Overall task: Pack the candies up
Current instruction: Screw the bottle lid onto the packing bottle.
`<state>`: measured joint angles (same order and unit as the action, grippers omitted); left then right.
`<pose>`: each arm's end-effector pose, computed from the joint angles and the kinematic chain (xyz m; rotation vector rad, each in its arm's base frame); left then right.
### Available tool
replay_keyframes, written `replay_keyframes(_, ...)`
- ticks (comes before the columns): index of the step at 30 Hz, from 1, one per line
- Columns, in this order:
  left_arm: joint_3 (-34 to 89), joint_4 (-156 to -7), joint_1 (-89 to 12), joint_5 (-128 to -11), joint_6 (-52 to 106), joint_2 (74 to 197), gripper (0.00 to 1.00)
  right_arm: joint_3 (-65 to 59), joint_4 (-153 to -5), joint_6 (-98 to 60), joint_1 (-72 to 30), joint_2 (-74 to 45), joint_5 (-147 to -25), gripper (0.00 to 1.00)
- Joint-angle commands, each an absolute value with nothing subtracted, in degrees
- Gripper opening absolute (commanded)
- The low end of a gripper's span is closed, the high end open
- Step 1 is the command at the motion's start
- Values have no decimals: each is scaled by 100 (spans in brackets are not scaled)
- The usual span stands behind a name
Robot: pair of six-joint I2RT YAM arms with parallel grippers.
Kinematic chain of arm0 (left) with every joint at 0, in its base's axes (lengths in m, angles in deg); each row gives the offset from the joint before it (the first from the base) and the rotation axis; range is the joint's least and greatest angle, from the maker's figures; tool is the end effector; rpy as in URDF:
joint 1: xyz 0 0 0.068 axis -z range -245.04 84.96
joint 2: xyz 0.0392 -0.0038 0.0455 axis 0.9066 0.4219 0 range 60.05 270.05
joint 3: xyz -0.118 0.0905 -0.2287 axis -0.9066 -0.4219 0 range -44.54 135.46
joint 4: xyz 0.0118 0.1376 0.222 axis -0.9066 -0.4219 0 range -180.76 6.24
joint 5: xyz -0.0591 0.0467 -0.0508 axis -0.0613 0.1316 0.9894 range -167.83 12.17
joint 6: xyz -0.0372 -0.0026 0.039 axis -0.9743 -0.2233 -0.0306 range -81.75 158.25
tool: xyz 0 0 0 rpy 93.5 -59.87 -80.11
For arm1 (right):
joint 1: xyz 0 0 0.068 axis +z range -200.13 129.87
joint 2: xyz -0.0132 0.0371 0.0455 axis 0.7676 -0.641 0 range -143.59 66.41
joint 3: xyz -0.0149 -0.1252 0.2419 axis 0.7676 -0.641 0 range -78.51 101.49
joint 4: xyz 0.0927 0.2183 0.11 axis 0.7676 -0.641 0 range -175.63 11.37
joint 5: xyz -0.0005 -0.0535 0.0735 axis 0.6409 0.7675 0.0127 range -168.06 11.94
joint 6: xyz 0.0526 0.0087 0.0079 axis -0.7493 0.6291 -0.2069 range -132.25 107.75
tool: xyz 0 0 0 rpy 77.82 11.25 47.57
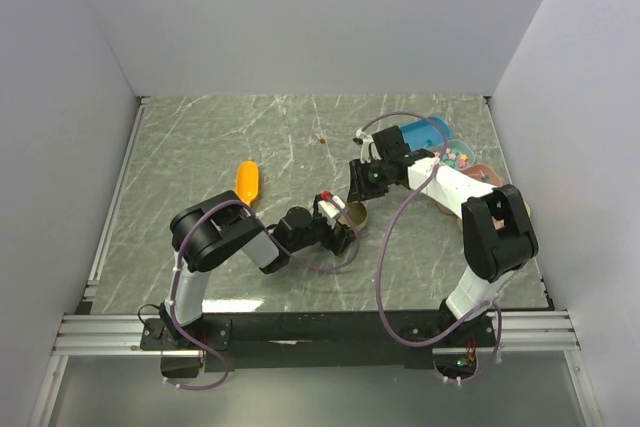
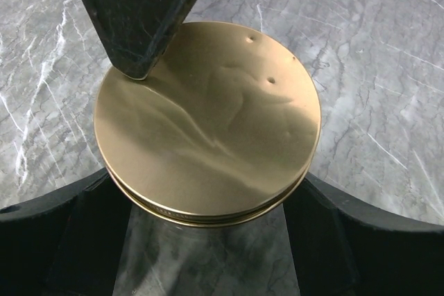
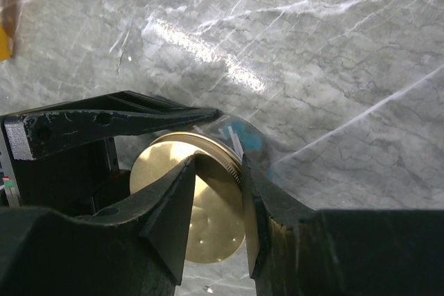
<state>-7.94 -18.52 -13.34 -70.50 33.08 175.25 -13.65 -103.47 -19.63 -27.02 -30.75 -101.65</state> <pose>0.2109 -0.2743 0.0987 0.8289 1.6869 -0.8122 0.3162 0.1504 0.2056 -0.5150 2.5565 0.7264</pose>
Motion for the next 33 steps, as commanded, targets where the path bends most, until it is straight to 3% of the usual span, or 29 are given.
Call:
replay_keyframes(1, -789, -2443, -1319, -6816, 3122, 17475, 81, -1532, -10297, -1884, -2614, -2764, -10073, 39)
replay_keyframes(10, -701, -2671, -1389, -7036, 3051, 17492, 80, -2322, -10253, -2384, -2228, -1982, -9336, 35)
replay_keyframes(23, -604, -2856, -1459, -7071, 3069, 17484, 80, -4247, -9778, -3897, -1955, -66, -9115, 22)
replay_keyframes(28, -683, -2856, -1459, -6974, 3104, 17457, 80, -4064, -9945, -3678, -2314, 199, -9150, 23)
replay_keyframes(33, -745, -2874, -1468, -6808, 3165, 17413, 81, -3151, -9937, -3019, -2693, -528, -9326, 33)
